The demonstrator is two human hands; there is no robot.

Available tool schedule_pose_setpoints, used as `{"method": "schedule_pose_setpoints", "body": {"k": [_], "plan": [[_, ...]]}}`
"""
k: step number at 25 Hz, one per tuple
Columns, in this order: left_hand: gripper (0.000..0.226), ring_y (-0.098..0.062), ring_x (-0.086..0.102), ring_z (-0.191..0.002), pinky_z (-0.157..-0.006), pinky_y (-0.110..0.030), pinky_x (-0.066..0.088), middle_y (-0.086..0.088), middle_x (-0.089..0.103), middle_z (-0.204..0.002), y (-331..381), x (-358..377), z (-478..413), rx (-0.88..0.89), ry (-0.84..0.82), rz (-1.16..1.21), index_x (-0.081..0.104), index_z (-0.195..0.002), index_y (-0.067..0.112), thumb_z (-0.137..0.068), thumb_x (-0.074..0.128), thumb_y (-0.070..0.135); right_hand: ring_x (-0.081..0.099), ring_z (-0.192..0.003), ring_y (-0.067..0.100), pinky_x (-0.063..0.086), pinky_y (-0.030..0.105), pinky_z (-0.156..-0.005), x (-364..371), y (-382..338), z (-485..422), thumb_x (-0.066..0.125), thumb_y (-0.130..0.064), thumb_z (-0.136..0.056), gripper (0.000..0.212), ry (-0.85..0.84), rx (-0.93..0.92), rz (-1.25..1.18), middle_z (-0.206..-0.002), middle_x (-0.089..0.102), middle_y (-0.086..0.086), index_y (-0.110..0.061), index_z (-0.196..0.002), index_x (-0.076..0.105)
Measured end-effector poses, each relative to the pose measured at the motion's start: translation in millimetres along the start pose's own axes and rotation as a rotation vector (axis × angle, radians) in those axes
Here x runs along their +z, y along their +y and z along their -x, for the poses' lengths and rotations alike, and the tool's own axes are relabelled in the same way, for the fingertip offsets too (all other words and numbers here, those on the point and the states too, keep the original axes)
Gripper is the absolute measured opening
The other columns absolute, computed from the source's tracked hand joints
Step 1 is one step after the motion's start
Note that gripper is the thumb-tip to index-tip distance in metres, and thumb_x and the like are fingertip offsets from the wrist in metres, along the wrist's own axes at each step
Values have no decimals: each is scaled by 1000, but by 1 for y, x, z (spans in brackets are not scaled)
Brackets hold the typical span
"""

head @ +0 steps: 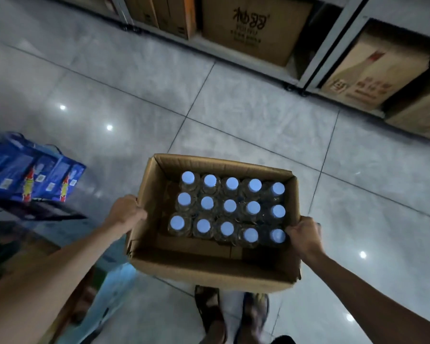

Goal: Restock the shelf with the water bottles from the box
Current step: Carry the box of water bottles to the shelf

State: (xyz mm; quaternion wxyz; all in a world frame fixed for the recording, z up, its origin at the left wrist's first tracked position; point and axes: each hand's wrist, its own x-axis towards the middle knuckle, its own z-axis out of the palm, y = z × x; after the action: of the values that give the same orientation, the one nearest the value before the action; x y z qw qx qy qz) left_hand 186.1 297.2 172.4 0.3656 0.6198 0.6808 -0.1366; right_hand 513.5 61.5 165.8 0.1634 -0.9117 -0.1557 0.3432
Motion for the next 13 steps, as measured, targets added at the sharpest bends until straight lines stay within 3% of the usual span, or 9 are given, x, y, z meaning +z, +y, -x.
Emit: {"method": "schedule_pose_setpoints", "body": {"k": [5,10,13], "plan": [[19,-27,60,-75,-56,-30,44,-11,60,-78,76,-90,-61,-61,79,38,54,-75,9,-69,72,6,51,-53,24,36,24,-45,-18,-124,-80,62,-1,-75,11,-43,-34,-7,-63,59,16,-2,-65,60],[20,-24,57,-62,-50,-28,40,-11,58,-69,117,-166,-134,-79,122,89,53,-65,7,-66,73,3,44,-50,18,29,22,-43,-20,-237,-148,64,-2,-76,19,-61,-131,64,-63,56,16,-4,-60,55],[20,-25,54,-63,-48,-27,37,-12,57,-71,126,-209,-192,-96,135,110,54,-68,5,-65,74,3,49,-54,25,30,25,-45,-8,-311,-189,64,-5,-76,15,-55,-135,92,-67,57,18,-4,-63,57]]}}
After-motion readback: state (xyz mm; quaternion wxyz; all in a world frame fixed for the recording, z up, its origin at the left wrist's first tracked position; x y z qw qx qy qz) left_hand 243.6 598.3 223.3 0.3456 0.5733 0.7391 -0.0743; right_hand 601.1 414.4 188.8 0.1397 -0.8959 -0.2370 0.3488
